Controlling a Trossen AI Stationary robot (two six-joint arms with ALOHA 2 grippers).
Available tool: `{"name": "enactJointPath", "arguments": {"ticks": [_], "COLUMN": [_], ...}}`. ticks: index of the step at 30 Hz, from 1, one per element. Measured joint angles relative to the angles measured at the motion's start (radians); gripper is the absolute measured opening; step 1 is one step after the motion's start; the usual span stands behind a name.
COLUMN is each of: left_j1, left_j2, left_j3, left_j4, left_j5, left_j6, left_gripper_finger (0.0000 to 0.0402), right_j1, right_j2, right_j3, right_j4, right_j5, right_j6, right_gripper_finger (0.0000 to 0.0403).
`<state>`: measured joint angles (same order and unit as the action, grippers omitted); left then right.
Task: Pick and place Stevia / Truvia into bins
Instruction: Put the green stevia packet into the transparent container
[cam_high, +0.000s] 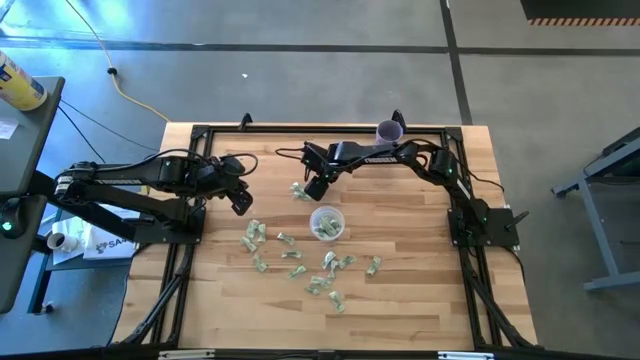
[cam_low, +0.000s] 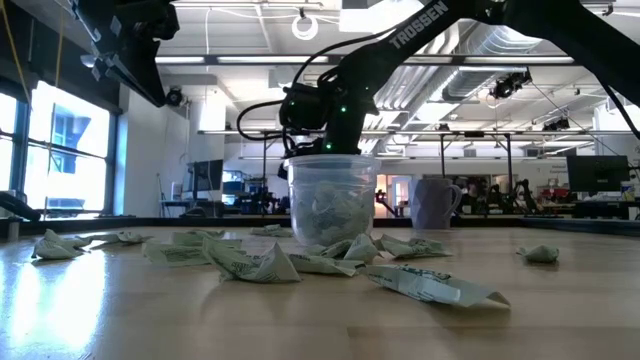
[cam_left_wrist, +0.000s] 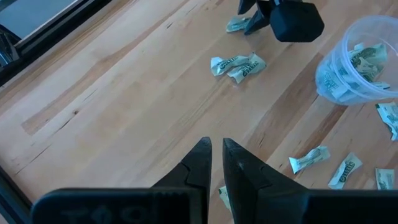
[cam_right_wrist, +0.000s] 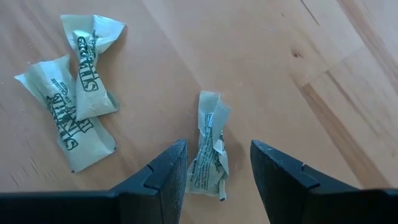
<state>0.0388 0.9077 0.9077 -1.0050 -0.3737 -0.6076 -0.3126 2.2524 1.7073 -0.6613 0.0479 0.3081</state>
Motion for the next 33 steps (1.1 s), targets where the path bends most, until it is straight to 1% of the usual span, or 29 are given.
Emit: {"name": "enactJointPath", "arguments": {"ticks": [5,8,20,23,26,27,33], "left_j1": [0.0,0.0,0.0,0.0,0.0,0.0,0.001], "left_j2": [0.0,0.0,0.0,0.0,0.0,0.0,0.0], "left_j3": [0.0,0.0,0.0,0.0,0.0,0.0,0.0], "left_j4": [0.0,0.002,0.013,0.017,0.022,0.026,0.029], "left_j5": [0.0,0.0,-0.009,-0.023,-0.052,-0.055,-0.066], "left_j6": [-0.023,-0.026,-0.099,-0.114,-0.136,-0.139,-0.132], "left_gripper_finger": [0.0074,0.0074,0.0074,0.0074,0.0074,0.0074,0.0074], "right_j1": [0.0,0.0,0.0,0.0,0.0,0.0,0.004], "right_j2": [0.0,0.0,0.0,0.0,0.0,-0.001,-0.001], "right_j3": [0.0,0.0,0.0,0.0,0.0,0.0,0.001], "right_j4": [-0.002,-0.009,-0.01,-0.007,-0.007,-0.006,0.007], "right_j5": [-0.001,-0.007,0.005,-0.006,-0.031,-0.034,-0.06], "right_j6": [0.006,0.006,0.0,-0.006,-0.029,-0.031,-0.015], "right_gripper_finger": [0.0166,0.0156,0.0084,0.0056,0.0016,0.0009,0.0003]}}
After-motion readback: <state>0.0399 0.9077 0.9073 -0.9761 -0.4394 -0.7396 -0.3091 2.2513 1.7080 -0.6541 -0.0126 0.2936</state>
